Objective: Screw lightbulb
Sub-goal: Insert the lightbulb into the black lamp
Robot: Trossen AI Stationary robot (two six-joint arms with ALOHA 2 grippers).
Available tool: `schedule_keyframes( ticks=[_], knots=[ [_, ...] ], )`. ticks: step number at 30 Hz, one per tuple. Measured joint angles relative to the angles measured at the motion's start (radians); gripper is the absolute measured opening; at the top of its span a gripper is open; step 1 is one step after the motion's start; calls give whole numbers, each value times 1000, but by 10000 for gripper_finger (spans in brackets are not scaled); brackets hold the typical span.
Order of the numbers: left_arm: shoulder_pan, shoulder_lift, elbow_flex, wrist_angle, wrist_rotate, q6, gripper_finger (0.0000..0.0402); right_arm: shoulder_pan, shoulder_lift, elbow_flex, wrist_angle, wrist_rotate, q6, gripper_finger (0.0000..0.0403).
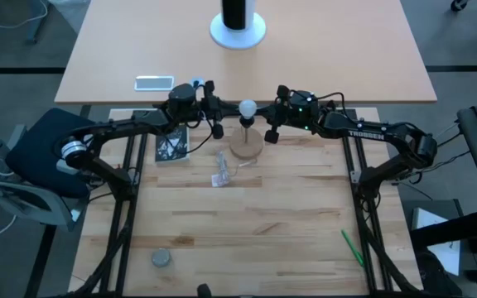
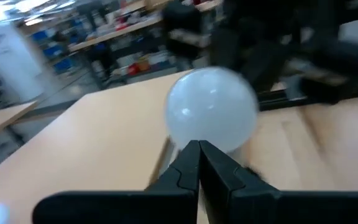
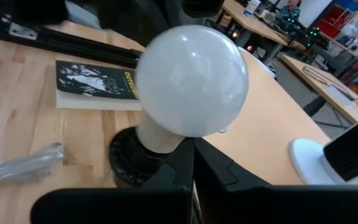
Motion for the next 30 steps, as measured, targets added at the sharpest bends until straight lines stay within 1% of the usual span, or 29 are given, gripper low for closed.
schedule_keyframes(
  ticks=[2, 4, 7, 9, 13, 14, 16, 19, 24, 30],
  knots=[
    [1, 4, 0, -26, -17, 0, 0, 1, 0, 0, 0, 7, 6, 0],
    [-1, 2, 0, -51, -16, -6, 0, 3, 0, 0, -8, 40, 8, 0],
    [-1, -16, 0, -70, -1, -7, 0, 2, 0, 0, -11, 59, 6, 0],
    [1, -19, 0, -76, 42, -8, 0, 1, 0, 0, -7, 62, 2, 0],
    [-1, -19, 0, -65, 177, -8, 0, 2, 0, 0, 2, 65, 0, 0],
    [-2, -19, 0, -55, 186, -5, 0, 2, 0, 0, 2, 65, 0, 0],
    [-1, -19, 0, -41, 183, -4, 0, 2, 0, 0, 8, 63, -2, 0],
    [1, -19, 0, -22, 178, -4, 0, 3, 0, 0, 15, 33, -8, 0],
    [1, -19, 0, -25, 111, -4, 0, 8, 0, 0, 16, 28, -8, 0],
    [2, -19, 0, -27, 104, -4, 0, 20, 0, 0, 13, 29, 0, 0]
  ],
)
